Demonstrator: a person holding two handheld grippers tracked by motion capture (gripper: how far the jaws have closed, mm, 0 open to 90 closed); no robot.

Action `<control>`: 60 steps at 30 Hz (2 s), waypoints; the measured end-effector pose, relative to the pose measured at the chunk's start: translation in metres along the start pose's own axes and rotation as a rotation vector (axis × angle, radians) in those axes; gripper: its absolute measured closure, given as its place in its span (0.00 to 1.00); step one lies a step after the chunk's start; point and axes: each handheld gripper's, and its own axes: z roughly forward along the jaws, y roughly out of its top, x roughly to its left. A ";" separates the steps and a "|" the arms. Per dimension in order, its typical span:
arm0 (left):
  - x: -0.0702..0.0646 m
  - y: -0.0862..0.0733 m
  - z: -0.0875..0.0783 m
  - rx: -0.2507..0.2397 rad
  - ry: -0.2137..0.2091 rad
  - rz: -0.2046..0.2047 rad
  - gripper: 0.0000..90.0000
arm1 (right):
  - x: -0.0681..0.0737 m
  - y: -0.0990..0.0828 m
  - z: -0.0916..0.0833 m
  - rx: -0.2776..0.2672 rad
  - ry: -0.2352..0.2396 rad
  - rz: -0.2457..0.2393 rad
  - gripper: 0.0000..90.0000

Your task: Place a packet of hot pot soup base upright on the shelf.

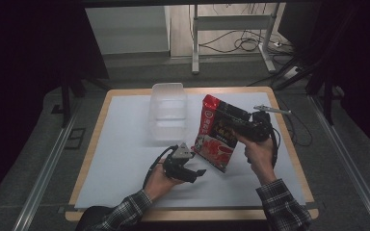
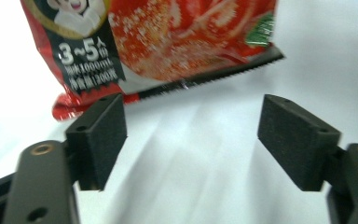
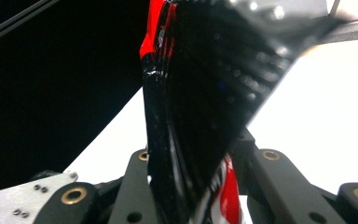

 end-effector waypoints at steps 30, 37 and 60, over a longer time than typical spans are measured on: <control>-0.017 -0.044 -0.065 -0.015 0.105 -0.041 0.07 | -0.007 0.055 0.020 -0.030 -0.014 -0.001 0.80; -0.023 -0.050 -0.071 0.003 0.122 -0.029 0.06 | -0.012 0.068 0.031 -0.042 -0.018 0.009 0.80; -0.027 -0.059 -0.081 0.013 0.132 -0.022 0.03 | -0.022 0.114 0.083 -0.075 -0.047 0.025 0.80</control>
